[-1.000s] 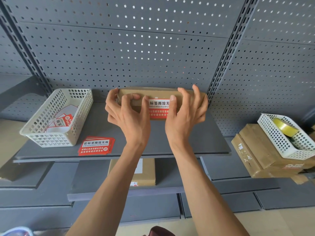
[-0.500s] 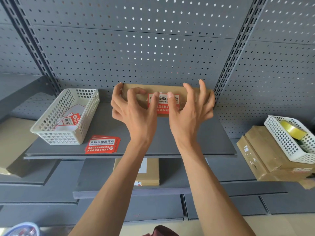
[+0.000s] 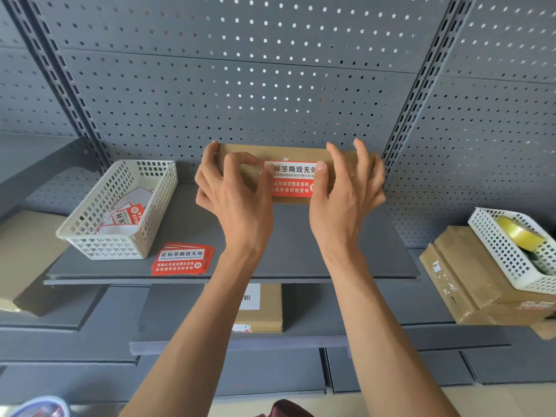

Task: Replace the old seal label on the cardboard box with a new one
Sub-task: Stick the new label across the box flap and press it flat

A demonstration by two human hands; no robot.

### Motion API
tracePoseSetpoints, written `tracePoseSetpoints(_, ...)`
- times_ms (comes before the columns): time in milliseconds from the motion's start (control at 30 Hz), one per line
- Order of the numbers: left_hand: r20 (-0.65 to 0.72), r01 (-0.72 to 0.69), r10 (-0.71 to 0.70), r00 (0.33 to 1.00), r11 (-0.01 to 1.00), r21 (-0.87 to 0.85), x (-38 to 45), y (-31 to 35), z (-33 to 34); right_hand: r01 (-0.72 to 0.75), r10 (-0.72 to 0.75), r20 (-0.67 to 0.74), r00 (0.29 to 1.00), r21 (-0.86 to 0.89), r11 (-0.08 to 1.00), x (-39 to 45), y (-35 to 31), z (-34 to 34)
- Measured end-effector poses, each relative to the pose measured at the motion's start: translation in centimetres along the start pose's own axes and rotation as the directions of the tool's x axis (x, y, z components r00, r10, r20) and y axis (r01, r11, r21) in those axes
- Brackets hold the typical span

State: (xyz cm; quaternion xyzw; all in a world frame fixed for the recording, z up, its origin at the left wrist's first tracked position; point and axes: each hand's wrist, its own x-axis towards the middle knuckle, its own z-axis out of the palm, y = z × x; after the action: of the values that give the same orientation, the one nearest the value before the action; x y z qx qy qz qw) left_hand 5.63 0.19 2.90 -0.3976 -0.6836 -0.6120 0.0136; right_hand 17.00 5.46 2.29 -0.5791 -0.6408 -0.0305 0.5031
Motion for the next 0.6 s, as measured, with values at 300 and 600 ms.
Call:
tracePoseSetpoints(300,0.007,-0.086,0.086,0.996,0.996,0.005,-0.2,-0.7,-0.5,0.042,-0.042,0.054,0.998,0.001,0.999,0.4,1.0,-0.7)
tracePoseSetpoints(600,0.041,-0.128,0.123,0.992,0.98,0.151,-0.1,-0.1,0.7,0.084,-0.073,0.119,0.99,-0.092,0.992,0.1,-0.3,-0.6)
